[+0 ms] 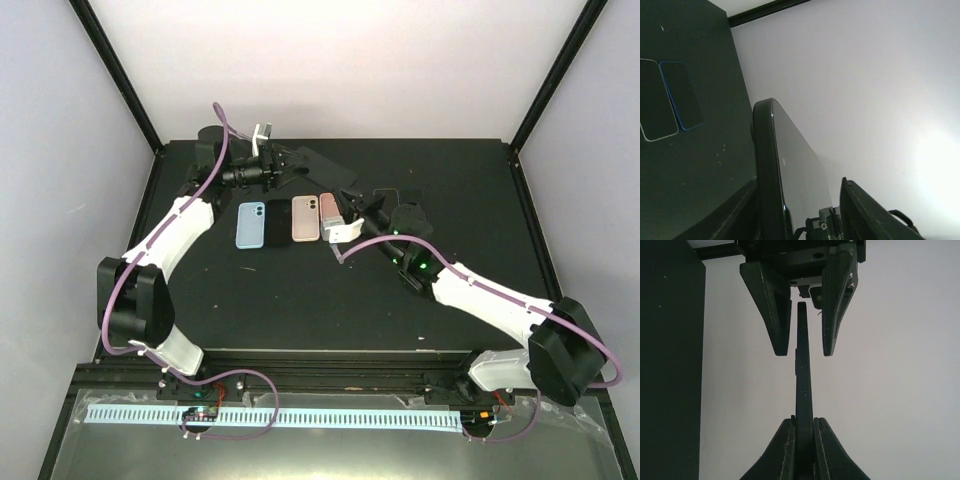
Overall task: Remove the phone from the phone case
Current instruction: Place the phone at the center of the board.
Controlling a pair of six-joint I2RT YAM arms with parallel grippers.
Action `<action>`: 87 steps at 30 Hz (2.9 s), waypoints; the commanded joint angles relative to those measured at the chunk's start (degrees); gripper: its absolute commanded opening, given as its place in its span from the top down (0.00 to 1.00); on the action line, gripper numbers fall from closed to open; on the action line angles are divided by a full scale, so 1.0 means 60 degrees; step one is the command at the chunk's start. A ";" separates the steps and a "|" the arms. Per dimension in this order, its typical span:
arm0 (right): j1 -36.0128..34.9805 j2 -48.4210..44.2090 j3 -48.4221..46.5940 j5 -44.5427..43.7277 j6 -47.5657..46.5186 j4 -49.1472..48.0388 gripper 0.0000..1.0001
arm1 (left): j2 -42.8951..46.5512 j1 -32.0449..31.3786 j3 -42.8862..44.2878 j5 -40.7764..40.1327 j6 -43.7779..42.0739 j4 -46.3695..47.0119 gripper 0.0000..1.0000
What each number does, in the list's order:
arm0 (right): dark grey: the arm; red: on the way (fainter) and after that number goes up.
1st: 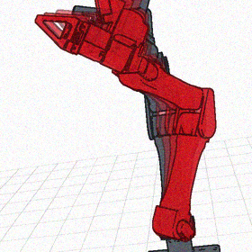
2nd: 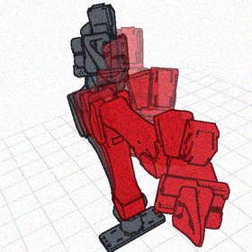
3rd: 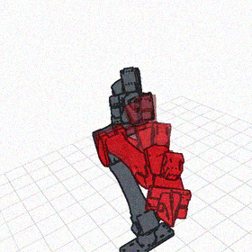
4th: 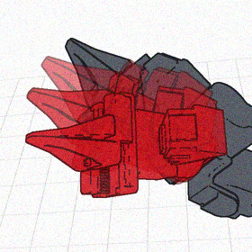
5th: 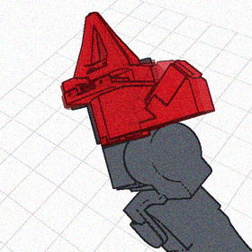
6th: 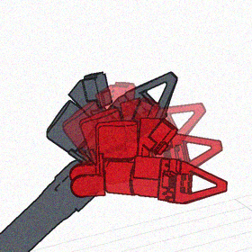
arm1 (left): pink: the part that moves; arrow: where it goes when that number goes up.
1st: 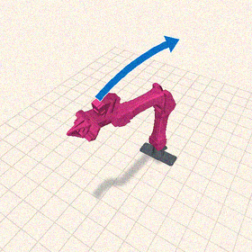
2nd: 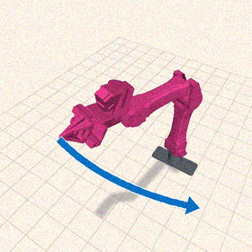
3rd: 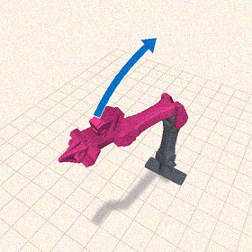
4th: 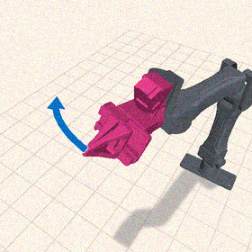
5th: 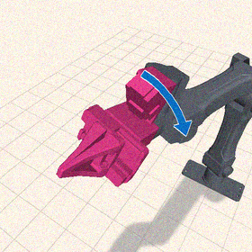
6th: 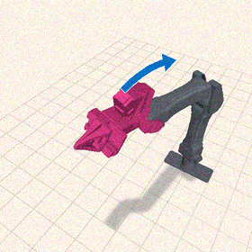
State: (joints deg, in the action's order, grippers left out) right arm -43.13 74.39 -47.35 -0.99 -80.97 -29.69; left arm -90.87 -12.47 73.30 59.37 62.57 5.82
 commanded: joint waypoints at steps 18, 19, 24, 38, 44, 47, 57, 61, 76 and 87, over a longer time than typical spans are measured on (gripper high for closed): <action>-0.0285 -0.0530 0.1158 -0.0546 -0.0083 -0.1643 0.56 | 0.0049 0.0411 -0.0310 0.0243 0.0520 0.1104 0.98; -0.0284 -0.0681 0.1248 -0.0580 0.0112 -0.1330 0.52 | 0.0060 0.0475 -0.0240 0.0285 0.0417 0.1107 0.99; -0.0281 -0.1775 0.1015 -0.0522 0.2168 0.1432 0.42 | 0.0112 0.0670 0.0212 0.0441 -0.0690 0.0477 0.98; 0.0638 -0.2161 -0.2485 0.2442 0.7456 0.9050 0.35 | 0.0538 0.0345 0.0801 0.0944 -0.5029 -0.1804 0.99; 0.2384 -0.1217 -0.4082 0.5248 0.8574 1.0938 0.33 | 0.0809 0.0000 0.0809 0.1152 -0.6363 -0.1856 0.98; 0.3097 -0.0502 -0.4909 0.6670 0.8995 1.1817 0.32 | 0.0947 -0.0219 0.0815 0.1261 -0.7065 -0.1874 0.99; 0.3641 0.1381 -0.6829 0.8847 0.8764 1.4241 0.32 | 0.1199 -0.1373 0.1226 0.1341 -0.9453 -0.2882 0.99; 0.3644 0.1757 -0.7131 0.9439 0.8434 1.4839 0.39 | 0.1146 -0.1670 0.1445 0.1339 -0.9915 -0.3086 0.99; 0.3644 0.2295 -0.7719 0.9509 0.8992 1.5269 0.97 | 0.0973 -0.2045 0.1814 0.0932 -1.0615 -0.3523 0.84; 0.4441 0.2380 -0.7689 1.0018 0.8913 1.5678 0.99 | 0.1197 -0.1764 0.1873 -0.0328 -1.0711 -0.4021 0.02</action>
State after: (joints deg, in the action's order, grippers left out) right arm -18.72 89.08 -92.90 55.99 -28.40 64.69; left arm -86.06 -24.23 81.89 61.63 -0.95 -17.17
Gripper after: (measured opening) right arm 0.090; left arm 0.852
